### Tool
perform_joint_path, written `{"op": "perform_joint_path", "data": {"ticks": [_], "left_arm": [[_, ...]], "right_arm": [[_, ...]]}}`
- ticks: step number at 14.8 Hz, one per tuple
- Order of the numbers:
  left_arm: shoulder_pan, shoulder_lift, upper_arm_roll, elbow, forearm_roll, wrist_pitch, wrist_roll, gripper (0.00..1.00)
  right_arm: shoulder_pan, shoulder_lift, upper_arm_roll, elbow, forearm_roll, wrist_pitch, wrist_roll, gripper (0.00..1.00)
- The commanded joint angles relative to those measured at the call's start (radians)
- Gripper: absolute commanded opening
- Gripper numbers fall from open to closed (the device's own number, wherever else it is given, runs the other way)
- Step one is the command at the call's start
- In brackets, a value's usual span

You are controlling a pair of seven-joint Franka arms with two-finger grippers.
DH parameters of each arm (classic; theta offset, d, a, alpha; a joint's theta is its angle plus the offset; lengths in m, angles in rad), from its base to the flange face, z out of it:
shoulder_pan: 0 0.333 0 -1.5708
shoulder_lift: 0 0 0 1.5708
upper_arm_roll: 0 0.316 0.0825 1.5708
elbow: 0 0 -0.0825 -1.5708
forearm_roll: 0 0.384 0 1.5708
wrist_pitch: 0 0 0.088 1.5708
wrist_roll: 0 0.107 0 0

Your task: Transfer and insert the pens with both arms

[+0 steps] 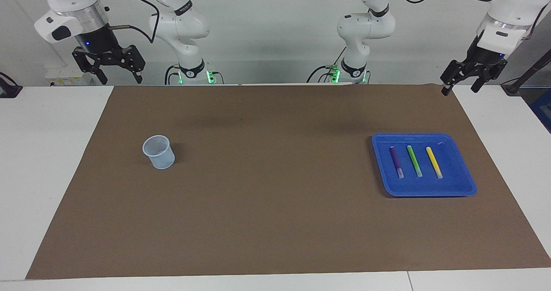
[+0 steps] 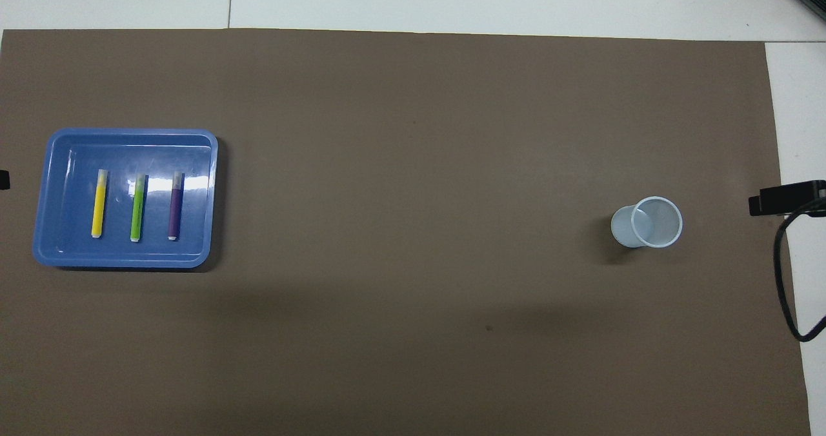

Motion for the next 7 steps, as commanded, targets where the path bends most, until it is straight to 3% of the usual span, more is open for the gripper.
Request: {"op": "perform_joint_path", "data": {"ticks": [1, 7], "left_arm": [[0.017, 0.005, -0.005, -0.098, 0.01, 0.114, 0.033, 1.0], [0.049, 0.132, -0.007, -0.141, 0.01, 0.253, 0.082, 1.0]], "right_arm": [[0.0, -0.012, 0.002, -0.019, -0.009, 0.01, 0.013, 1.0], [0.0, -0.012, 0.002, -0.019, -0.009, 0.012, 0.012, 1.0]]}}
